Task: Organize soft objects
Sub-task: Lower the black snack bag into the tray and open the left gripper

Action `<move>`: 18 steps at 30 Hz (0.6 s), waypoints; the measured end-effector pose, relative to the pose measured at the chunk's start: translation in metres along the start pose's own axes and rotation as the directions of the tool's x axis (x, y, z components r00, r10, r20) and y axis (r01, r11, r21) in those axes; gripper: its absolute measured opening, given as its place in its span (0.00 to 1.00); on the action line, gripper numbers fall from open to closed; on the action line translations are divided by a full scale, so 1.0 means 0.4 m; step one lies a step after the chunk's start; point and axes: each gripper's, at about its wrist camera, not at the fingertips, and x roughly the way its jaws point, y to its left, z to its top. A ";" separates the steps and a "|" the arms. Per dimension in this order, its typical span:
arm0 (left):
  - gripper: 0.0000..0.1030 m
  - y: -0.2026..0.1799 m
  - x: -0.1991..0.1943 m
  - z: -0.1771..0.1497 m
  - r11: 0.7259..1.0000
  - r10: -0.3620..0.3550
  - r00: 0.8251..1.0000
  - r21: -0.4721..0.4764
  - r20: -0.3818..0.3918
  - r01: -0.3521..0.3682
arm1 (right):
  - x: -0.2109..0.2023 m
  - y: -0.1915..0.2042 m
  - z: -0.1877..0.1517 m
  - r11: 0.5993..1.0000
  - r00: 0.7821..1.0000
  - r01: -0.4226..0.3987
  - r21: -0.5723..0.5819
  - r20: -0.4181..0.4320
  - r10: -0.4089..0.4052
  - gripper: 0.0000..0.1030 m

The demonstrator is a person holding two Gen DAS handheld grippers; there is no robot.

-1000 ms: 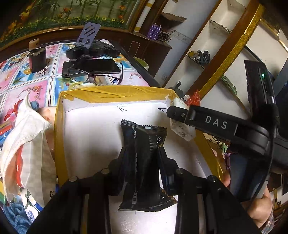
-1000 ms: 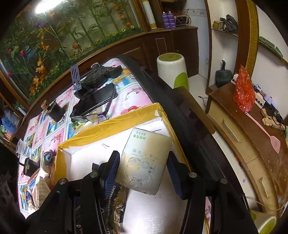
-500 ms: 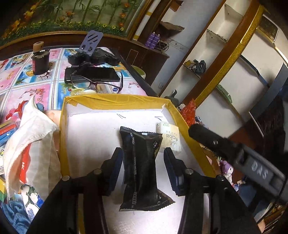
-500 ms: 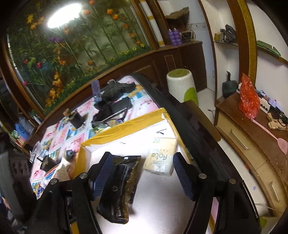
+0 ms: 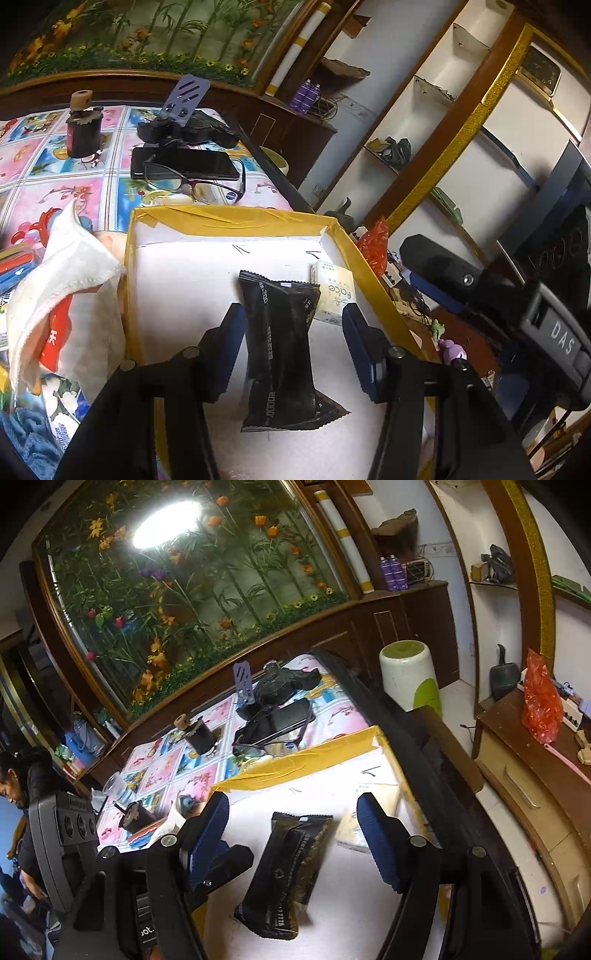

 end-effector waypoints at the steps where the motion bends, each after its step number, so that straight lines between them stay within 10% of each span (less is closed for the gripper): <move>1: 0.51 0.000 0.000 0.000 1.000 -0.005 1.000 0.000 -0.001 0.005 | -0.008 -0.002 0.003 1.000 1.000 -0.001 0.010 -0.001 0.001 0.74; 18: 0.61 -0.120 -0.100 -0.078 0.987 -0.106 0.992 0.115 -0.064 0.113 | -0.380 0.017 -0.174 0.987 0.981 0.137 0.083 0.129 -0.146 0.79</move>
